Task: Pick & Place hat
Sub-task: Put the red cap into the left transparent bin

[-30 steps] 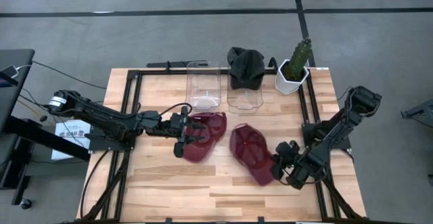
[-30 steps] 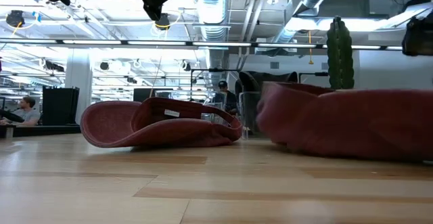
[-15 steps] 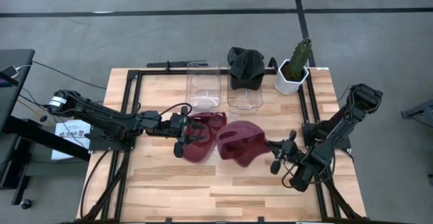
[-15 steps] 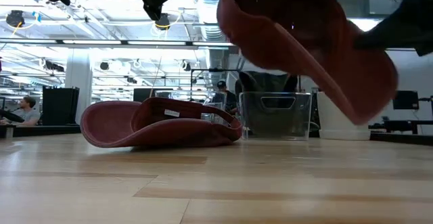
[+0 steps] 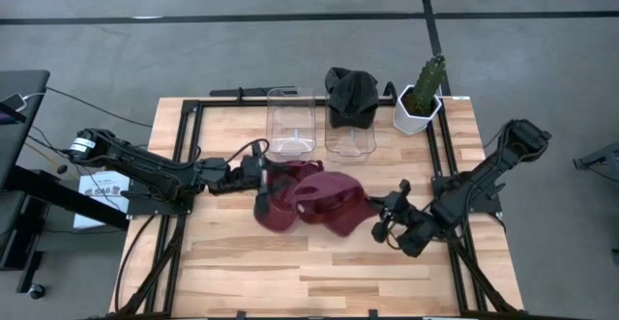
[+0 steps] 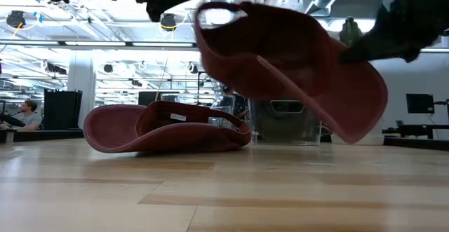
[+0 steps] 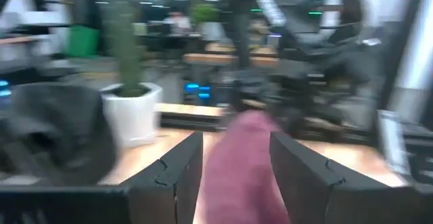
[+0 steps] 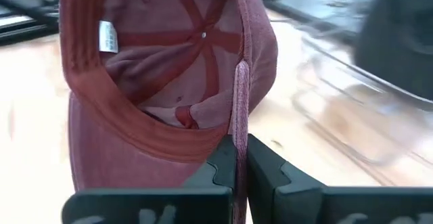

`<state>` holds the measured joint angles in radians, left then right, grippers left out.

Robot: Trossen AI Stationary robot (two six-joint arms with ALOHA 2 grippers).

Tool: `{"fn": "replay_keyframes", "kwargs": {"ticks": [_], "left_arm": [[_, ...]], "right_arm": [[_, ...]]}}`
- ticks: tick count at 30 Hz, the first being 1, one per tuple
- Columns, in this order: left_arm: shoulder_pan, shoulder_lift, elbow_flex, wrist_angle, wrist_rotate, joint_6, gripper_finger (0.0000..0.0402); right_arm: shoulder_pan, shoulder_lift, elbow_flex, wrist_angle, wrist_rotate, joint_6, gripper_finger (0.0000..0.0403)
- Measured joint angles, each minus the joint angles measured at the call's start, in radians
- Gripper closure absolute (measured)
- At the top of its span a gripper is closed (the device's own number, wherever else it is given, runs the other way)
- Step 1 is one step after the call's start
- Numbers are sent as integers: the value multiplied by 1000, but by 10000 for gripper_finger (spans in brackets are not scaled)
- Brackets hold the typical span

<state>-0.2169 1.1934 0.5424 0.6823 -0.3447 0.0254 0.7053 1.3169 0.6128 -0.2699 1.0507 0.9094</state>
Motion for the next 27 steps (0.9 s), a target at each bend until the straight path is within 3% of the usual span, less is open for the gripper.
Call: {"fn": "replay_keyframes", "kwargs": {"ticks": [3, 9, 16, 21, 27], "left_arm": [[0, 0, 0, -1, -93, 0, 233], [0, 1, 0, -9, -157, 24, 233], [0, 27, 1, -4, -195, 71, 233], [1, 117, 54, -1, -367, 99, 233], [0, 254, 162, -2, -500, 176, 233]], "right_arm": [[-32, -26, 0, 146, -100, -183, 400], [-91, -81, 0, 320, -331, -406, 400], [-161, -88, 1, 331, -390, -453, 400], [-235, -87, 1, 366, -474, -502, 400], [-313, -88, 1, 411, -541, -570, 400]]}}
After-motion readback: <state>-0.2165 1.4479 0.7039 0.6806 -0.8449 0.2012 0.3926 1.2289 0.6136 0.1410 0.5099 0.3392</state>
